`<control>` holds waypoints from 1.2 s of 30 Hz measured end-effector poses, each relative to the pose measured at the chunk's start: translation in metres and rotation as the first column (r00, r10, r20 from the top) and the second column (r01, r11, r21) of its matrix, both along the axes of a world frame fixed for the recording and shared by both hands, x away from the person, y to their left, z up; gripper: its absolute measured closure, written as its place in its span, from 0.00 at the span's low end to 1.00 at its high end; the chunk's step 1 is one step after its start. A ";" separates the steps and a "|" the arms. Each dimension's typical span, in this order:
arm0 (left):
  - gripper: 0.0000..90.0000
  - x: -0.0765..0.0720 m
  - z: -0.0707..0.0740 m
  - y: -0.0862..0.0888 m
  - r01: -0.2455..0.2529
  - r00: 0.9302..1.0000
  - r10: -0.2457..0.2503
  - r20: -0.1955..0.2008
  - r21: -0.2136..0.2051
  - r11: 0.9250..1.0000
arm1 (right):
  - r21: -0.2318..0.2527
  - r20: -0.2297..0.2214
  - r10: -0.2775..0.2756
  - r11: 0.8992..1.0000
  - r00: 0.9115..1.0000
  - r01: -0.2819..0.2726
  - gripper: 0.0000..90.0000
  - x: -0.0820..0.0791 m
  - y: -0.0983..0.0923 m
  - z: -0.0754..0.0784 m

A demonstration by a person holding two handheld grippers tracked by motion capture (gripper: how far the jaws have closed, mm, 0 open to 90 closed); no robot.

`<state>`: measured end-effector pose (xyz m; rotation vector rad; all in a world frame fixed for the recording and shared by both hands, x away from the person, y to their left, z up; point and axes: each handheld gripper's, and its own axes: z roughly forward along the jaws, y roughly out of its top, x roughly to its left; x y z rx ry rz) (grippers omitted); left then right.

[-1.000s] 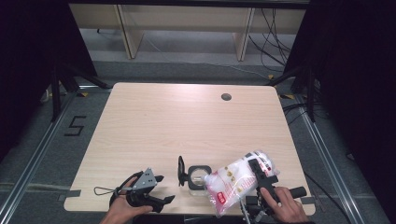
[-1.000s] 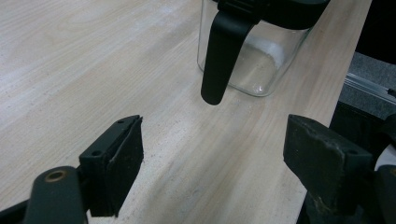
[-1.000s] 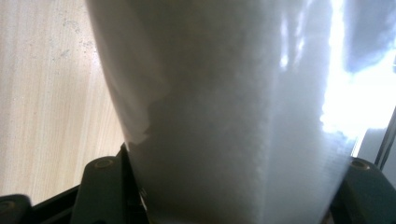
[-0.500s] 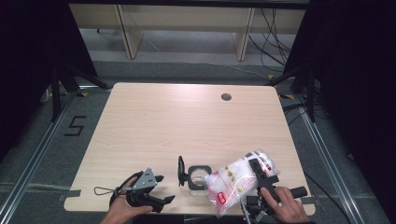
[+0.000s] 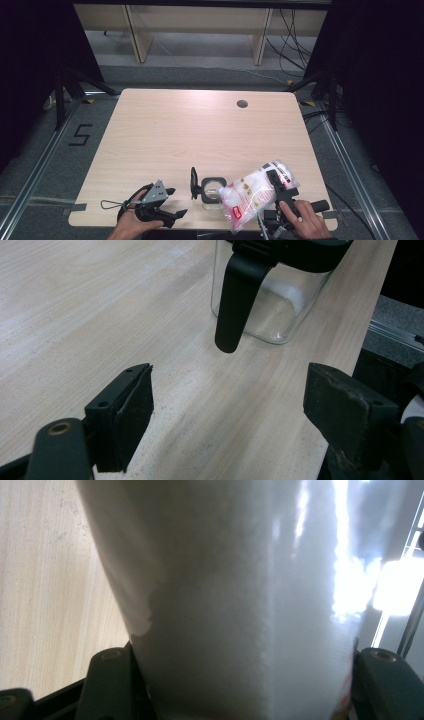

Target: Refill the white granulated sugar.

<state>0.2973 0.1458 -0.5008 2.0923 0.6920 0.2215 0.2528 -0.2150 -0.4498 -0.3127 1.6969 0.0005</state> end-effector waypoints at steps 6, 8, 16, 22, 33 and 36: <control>0.22 0.000 0.000 0.000 -0.004 1.000 0.003 -0.005 -0.008 1.000 | 0.004 -0.004 -0.004 1.000 1.000 0.004 0.43 0.000 0.000 0.001; 0.22 0.001 0.000 0.001 0.000 1.000 0.000 0.005 0.018 1.000 | 0.004 -0.006 -0.011 1.000 1.000 0.011 0.43 0.000 0.000 0.001; 0.22 0.000 0.000 0.000 -0.003 1.000 0.003 -0.005 -0.008 1.000 | -0.008 0.000 -0.008 1.000 1.000 0.008 0.43 -0.001 0.000 0.004; 0.22 -0.001 -0.001 -0.001 -0.014 1.000 0.014 -0.009 -0.017 1.000 | 0.021 0.014 0.001 1.000 1.000 -0.002 0.43 -0.001 -0.001 0.003; 0.22 -0.001 -0.001 -0.001 -0.014 1.000 0.014 -0.009 -0.017 1.000 | 0.012 -0.006 -0.005 1.000 1.000 0.005 0.43 -0.001 0.000 0.003; 0.22 -0.001 0.000 0.000 -0.010 1.000 0.010 -0.009 -0.014 1.000 | 0.016 0.000 -0.010 1.000 1.000 0.010 0.43 -0.002 0.000 0.002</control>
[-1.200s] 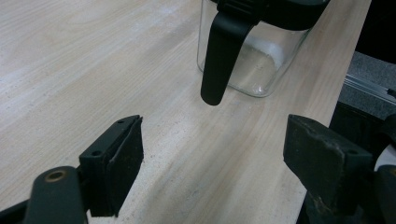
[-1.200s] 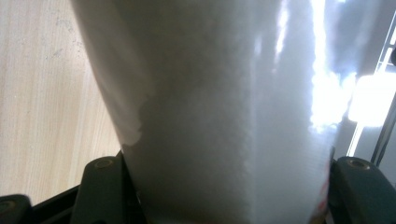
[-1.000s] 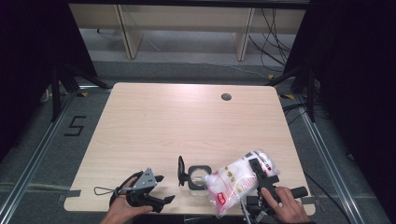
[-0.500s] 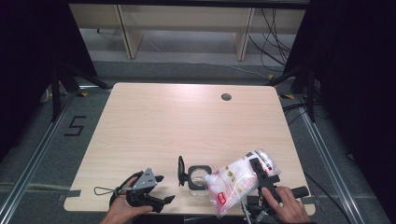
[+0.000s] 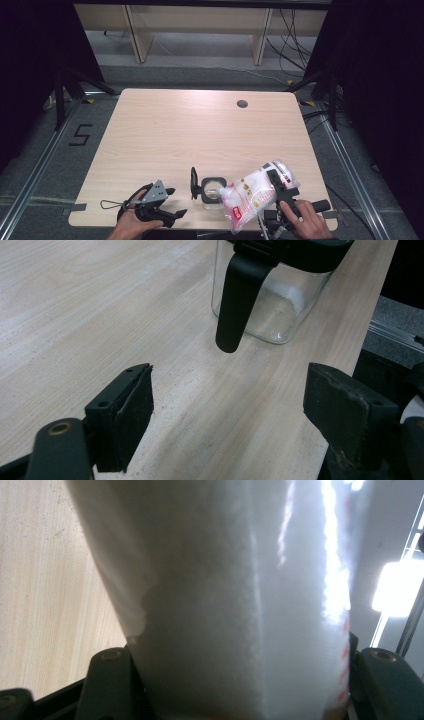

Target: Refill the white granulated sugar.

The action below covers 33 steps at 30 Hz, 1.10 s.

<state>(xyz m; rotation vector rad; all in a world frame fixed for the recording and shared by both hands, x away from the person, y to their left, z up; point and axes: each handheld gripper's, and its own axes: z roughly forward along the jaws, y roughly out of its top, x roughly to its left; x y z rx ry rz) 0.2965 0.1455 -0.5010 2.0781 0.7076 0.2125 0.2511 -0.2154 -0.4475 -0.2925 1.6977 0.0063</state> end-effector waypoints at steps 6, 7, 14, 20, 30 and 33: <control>0.22 0.000 0.000 0.000 -0.003 1.000 0.003 0.004 -0.001 1.000 | -0.014 -0.005 0.004 1.000 1.000 -0.004 0.43 0.000 0.001 0.003; 0.22 0.000 0.000 0.000 0.001 1.000 -0.001 0.000 0.003 1.000 | 0.028 -0.002 0.010 1.000 1.000 -0.009 0.43 0.001 -0.001 0.000; 0.22 0.000 0.000 0.000 -0.001 1.000 0.001 0.004 0.000 1.000 | -0.008 -0.011 0.017 1.000 1.000 -0.017 0.43 0.002 0.000 0.001; 0.22 0.000 0.000 0.000 -0.001 1.000 0.001 0.005 0.001 1.000 | -0.002 -0.010 0.007 1.000 1.000 -0.007 0.43 0.000 0.001 0.002; 0.22 0.000 0.000 0.000 -0.001 1.000 0.001 0.003 0.000 1.000 | 0.007 -0.027 -0.017 1.000 0.999 0.017 0.43 -0.001 -0.001 0.003; 0.22 0.000 0.000 0.000 -0.002 1.000 0.002 0.003 0.001 1.000 | 0.015 -0.022 -0.004 1.000 1.000 0.004 0.43 0.000 -0.001 0.002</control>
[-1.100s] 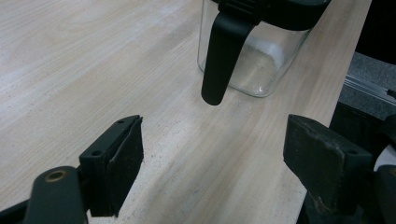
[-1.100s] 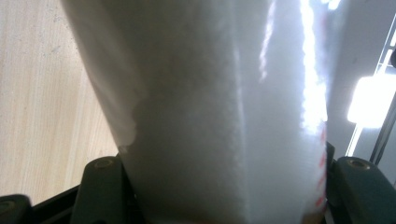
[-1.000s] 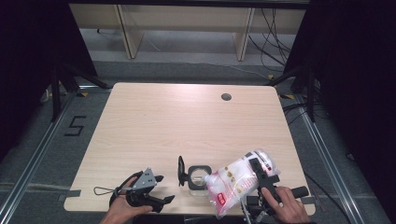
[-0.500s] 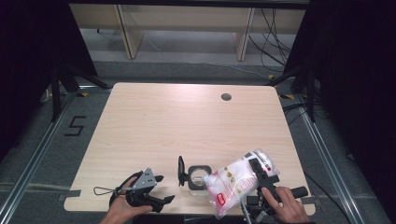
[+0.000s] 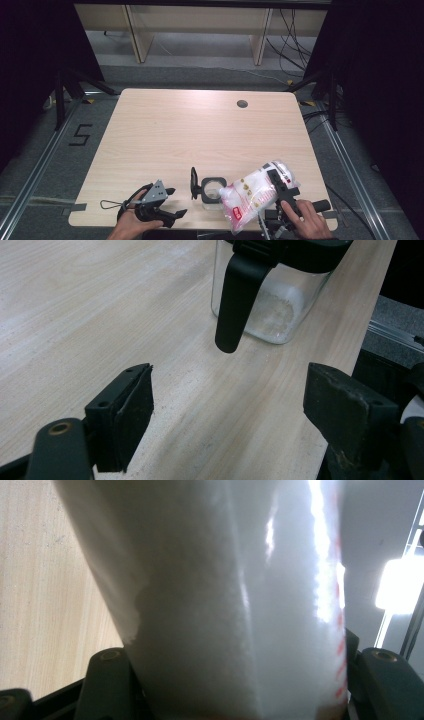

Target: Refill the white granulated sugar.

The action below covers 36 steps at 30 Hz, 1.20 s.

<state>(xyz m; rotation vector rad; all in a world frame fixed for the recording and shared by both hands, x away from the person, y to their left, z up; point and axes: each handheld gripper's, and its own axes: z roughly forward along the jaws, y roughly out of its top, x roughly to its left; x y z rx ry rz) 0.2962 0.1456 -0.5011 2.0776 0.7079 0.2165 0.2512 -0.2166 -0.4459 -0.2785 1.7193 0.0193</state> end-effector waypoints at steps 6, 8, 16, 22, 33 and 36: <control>0.22 0.000 0.000 0.000 0.001 1.000 -0.001 0.000 0.000 1.000 | 0.004 -0.004 -0.014 1.000 1.000 0.014 0.43 -0.001 0.000 0.001; 0.22 0.000 0.000 0.000 0.003 1.000 -0.003 0.002 0.000 1.000 | -0.013 0.003 -0.001 1.000 1.000 0.001 0.43 -0.001 0.001 0.003; 0.22 0.001 0.000 0.001 0.005 1.000 -0.005 -0.001 0.013 1.000 | 0.031 -0.014 -0.019 0.999 1.000 0.020 0.43 0.000 -0.002 0.001; 0.22 0.001 -0.001 0.000 0.003 1.000 -0.003 0.002 -0.008 1.000 | 0.041 -0.017 0.005 0.999 1.000 -0.004 0.43 0.003 -0.003 -0.002; 0.22 0.001 0.000 0.001 0.004 1.000 -0.004 -0.003 0.005 1.000 | 0.026 -0.022 0.009 1.000 1.000 -0.008 0.43 0.003 -0.002 -0.002; 0.22 0.000 0.000 0.000 0.005 1.000 -0.005 -0.004 0.002 1.000 | 0.047 -0.021 0.002 0.999 1.000 -0.001 0.43 0.002 -0.003 -0.003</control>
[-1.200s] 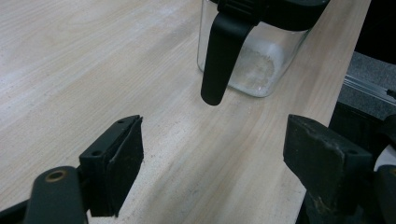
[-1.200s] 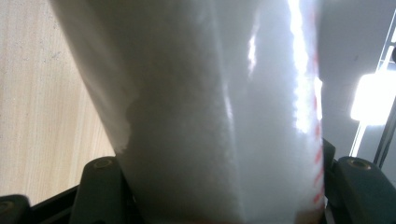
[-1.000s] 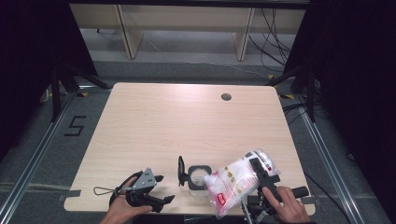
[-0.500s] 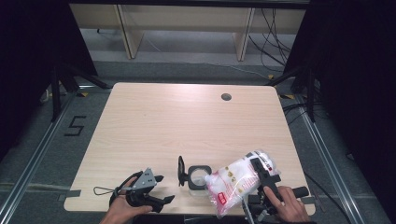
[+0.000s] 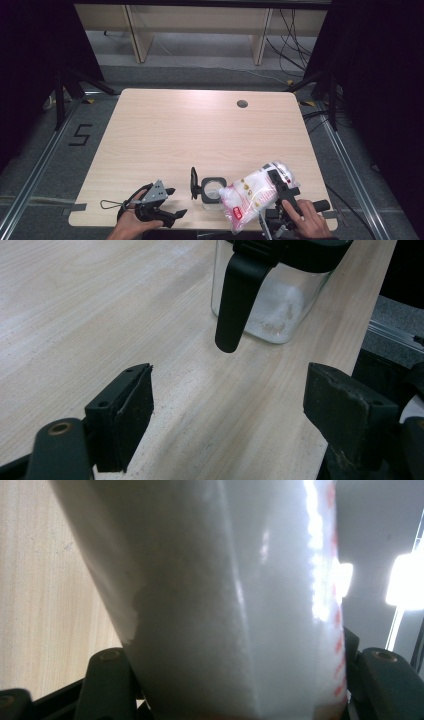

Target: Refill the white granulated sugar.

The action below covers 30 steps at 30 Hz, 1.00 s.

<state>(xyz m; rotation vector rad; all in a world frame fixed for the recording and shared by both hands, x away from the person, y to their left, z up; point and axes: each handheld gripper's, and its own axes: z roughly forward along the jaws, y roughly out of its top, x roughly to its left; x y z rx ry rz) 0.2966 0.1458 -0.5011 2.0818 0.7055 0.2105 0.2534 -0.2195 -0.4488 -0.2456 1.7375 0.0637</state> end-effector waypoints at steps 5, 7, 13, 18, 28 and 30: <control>0.22 0.000 0.000 0.000 -0.002 1.000 0.002 0.002 -0.001 1.000 | -0.013 0.009 0.016 1.000 1.000 -0.016 0.43 0.001 0.000 0.001; 0.22 0.000 0.000 0.001 0.000 1.000 0.000 0.002 0.008 1.000 | -0.014 0.012 0.016 1.000 1.000 -0.016 0.43 0.001 0.000 0.002; 0.22 0.000 0.000 0.000 0.001 1.000 -0.001 0.001 0.001 1.000 | -0.026 -0.003 0.006 1.000 1.000 -0.006 0.43 0.001 0.000 0.004; 0.22 0.000 0.000 0.001 0.003 1.000 -0.003 0.006 0.004 1.000 | -0.053 0.007 0.009 0.999 1.000 -0.009 0.43 0.000 0.000 0.006; 0.22 0.000 0.000 0.000 -0.002 1.000 0.002 0.005 -0.001 1.000 | -0.043 0.012 0.004 0.999 1.000 -0.003 0.43 0.000 0.000 0.006; 0.22 0.001 0.001 0.001 0.000 1.000 0.000 0.011 0.005 1.000 | -0.028 0.006 0.002 1.000 1.000 -0.001 0.43 0.000 -0.001 0.004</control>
